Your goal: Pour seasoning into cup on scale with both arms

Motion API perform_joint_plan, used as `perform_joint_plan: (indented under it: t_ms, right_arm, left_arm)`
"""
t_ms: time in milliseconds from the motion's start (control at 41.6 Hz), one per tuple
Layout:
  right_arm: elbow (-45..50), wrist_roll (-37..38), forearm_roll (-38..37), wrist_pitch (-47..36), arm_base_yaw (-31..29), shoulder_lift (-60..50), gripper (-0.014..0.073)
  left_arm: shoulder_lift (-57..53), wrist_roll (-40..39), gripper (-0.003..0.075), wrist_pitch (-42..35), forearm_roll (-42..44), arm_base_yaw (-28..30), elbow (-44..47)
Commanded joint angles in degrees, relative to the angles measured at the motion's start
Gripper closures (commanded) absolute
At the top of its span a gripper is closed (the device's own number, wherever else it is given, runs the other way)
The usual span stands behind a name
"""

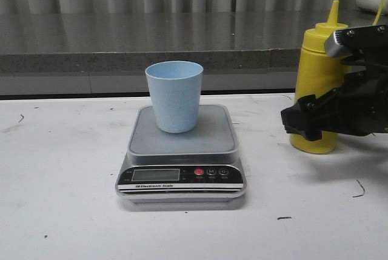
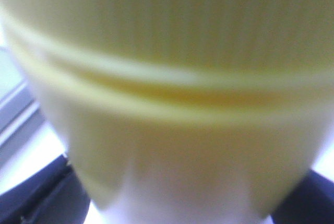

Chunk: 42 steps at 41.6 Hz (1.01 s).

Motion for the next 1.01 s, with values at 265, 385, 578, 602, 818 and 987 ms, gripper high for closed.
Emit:
perform_joint_plan:
  t_ms: [265, 385, 578, 602, 818, 987]
  right_arm:
    - [0.4, 14.5, -6.2, 30.3, 1.4, -19.2, -0.0059]
    - [-3.3, 16.2, -8.7, 52.6, 4.7, -26.3, -0.0059]
    - [-12.1, 12.7, -6.2, 83.2, 9.1, -33.3, -0.0059]
    - [-13.3, 10.8, -5.0, 85.7, 9.4, -34.2, -0.0059]
    - [-16.0, -3.1, 10.2, 94.9, 9.6, -43.5, -0.0059]
    - [-16.0, -6.9, 15.6, 94.3, 9.6, -52.2, -0.0059]
  left_arm:
    - [0.2, -0.4, 0.0332, -3.9, -0.1, 0.0, -1.3]
    - [0.2, -0.4, 0.0332, -3.9, -0.1, 0.0, -1.3]
    - [0.2, -0.4, 0.0332, -3.9, -0.1, 0.0, -1.3]
    - [0.2, -0.4, 0.0332, -3.9, -0.1, 0.0, -1.3]
    - [0.2, -0.4, 0.0332, -3.9, -0.1, 0.0, -1.3]
    - [0.2, -0.4, 0.0332, -3.9, -0.1, 0.0, -1.3]
